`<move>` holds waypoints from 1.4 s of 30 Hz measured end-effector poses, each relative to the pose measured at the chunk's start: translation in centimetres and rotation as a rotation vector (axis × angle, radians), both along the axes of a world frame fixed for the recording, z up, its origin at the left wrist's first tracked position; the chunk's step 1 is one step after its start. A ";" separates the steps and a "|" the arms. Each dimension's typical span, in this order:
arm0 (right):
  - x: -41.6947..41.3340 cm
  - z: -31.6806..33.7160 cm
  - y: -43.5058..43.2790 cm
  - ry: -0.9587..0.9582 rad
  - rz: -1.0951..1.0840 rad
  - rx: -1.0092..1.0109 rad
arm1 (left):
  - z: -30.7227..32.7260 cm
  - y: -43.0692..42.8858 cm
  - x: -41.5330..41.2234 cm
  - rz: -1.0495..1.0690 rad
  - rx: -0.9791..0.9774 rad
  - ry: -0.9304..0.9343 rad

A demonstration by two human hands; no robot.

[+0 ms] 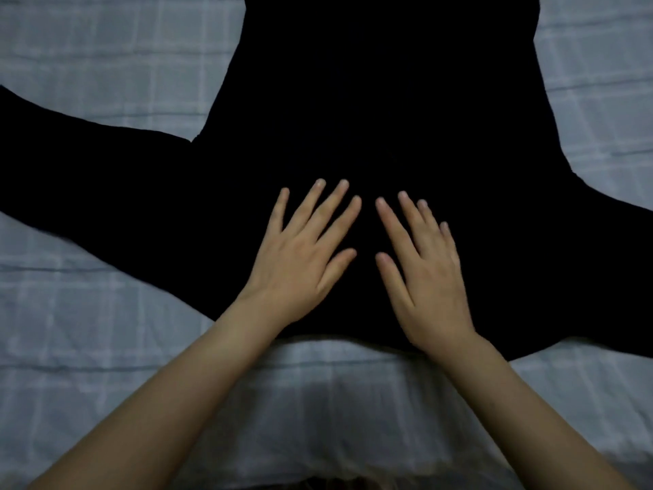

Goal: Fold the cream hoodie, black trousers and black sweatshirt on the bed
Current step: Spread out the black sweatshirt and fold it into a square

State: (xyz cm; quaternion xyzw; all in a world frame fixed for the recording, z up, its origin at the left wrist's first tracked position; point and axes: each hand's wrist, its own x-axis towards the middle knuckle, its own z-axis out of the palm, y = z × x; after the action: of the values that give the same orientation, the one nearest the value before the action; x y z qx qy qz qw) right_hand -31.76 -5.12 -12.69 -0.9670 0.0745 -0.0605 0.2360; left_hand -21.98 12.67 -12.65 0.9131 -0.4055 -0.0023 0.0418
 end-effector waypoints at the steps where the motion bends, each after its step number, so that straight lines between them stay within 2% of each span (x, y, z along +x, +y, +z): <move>1: 1.4 -0.9 0.2 0.039 -0.037 -0.061 | -1.0 -0.8 0.8 0.054 0.040 0.036; 4: 3.4 -4.7 0.1 0.205 -0.055 -0.166 | -4.6 -1.4 1.7 0.132 0.128 0.121; 9: 3.1 -4.5 -0.3 0.262 -0.044 -0.154 | -4.3 -1.6 1.6 0.115 0.077 0.179; 11: 3.5 -2.9 0.6 0.214 -0.113 -0.043 | -3.1 -0.9 2.1 0.116 0.020 0.167; 13: 5.2 -1.4 2.5 0.032 -0.180 0.100 | -2.3 0.4 3.8 0.238 -0.062 0.078; 15: 7.9 -0.9 4.7 -0.117 -0.136 0.028 | -2.5 2.3 6.6 0.379 -0.062 -0.004; 16: 9.2 -1.1 5.6 -0.107 -0.100 -0.037 | -3.0 3.3 7.8 0.411 -0.023 0.001; 18: 10.9 -2.6 6.7 0.053 -0.060 -0.154 | -4.9 5.2 9.1 0.416 0.067 0.062; 20: 11.3 -4.4 6.8 0.179 -0.078 -0.221 | -6.3 6.0 9.1 0.382 0.078 0.117; 24: 11.2 -3.2 8.4 0.098 -0.164 -0.126 | -5.6 7.2 9.4 0.284 -0.077 0.270; 26: 11.9 -1.1 11.1 0.029 -0.115 -0.065 | -4.3 9.5 9.6 0.239 -0.142 0.271; 28: 12.9 0.2 14.4 0.031 -0.027 -0.037 | -3.2 12.9 9.3 0.301 -0.152 0.213; 32: 16.0 0.1 21.2 0.116 0.040 0.016 | -1.9 21.7 10.5 0.413 -0.045 0.149; 36: 19.4 -2.2 26.5 0.122 0.098 -0.028 | -3.1 28.7 14.2 0.497 0.051 0.108; 39: 21.0 -4.5 28.3 0.158 0.096 -0.153 | -4.8 30.3 15.4 0.494 0.090 0.141; 42: 21.0 -6.1 28.5 0.116 0.066 -0.240 | -5.0 30.9 15.6 0.453 -0.017 0.182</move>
State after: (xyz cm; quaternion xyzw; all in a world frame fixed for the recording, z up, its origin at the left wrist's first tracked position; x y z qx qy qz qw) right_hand -10.81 23.42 -18.83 -0.9921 0.0485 -0.0053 0.1157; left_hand -6.42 43.57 -17.67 0.9764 -0.1848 -0.0718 0.0854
